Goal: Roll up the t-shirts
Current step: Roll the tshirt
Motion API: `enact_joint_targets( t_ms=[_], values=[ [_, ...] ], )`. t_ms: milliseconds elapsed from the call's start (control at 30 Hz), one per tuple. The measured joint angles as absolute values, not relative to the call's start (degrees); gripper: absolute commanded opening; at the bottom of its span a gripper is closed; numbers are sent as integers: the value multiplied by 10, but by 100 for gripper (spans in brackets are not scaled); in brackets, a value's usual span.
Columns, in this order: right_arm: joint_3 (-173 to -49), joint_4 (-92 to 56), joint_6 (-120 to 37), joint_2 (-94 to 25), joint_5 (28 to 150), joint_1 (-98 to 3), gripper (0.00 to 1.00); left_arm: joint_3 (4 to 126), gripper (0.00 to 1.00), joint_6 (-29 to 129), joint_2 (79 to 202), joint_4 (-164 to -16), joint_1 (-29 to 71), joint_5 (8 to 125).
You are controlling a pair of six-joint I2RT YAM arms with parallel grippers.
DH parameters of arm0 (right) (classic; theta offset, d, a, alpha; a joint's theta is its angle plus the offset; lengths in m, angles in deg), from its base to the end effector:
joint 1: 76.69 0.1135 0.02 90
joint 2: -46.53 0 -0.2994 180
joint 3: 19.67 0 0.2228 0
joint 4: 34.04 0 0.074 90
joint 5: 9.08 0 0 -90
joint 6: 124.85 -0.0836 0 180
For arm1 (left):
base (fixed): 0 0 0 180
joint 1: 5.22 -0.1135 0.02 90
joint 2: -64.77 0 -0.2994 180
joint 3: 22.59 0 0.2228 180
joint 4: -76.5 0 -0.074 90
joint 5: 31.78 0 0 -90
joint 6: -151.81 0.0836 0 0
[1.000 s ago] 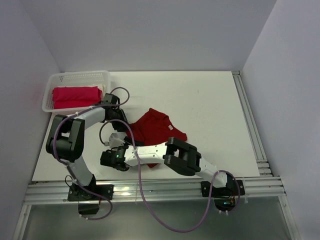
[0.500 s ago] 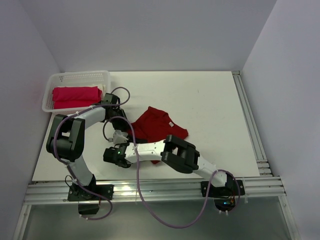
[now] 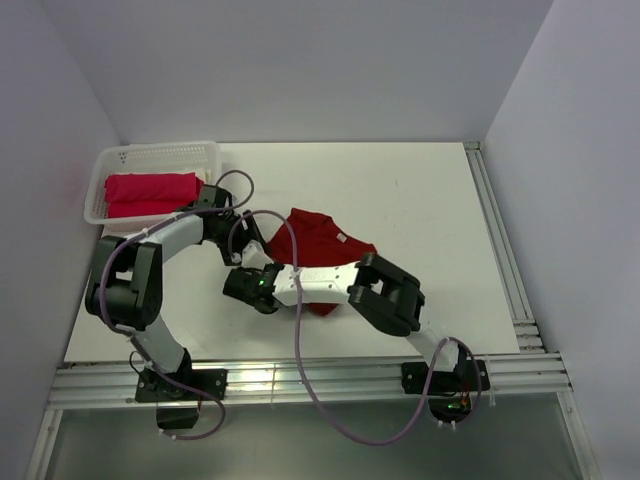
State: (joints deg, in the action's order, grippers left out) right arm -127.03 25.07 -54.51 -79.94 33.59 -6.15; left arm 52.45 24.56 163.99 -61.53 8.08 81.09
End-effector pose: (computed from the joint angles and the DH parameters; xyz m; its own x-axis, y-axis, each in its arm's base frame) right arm 0.2029 0.3898 0.1534 -0.5053 -0.7456 -0.4344 -0.4450 0.6565 -0.6091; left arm 0.3159 -0.1081 0.1796 -0.9294 -0.3534 -0.1067 -0.2483 0.8123 -0.5277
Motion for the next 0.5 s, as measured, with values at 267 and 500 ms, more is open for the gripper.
enact_joint_targets(
  t_ms=[267, 500],
  values=[
    [-1228, 175, -533, -721, 531, -105, 0, 502, 85, 232, 1557, -626, 36, 837],
    [-1166, 107, -540, -673, 730, -176, 0, 469, 88, 225, 1486, -660, 12, 860]
  ],
)
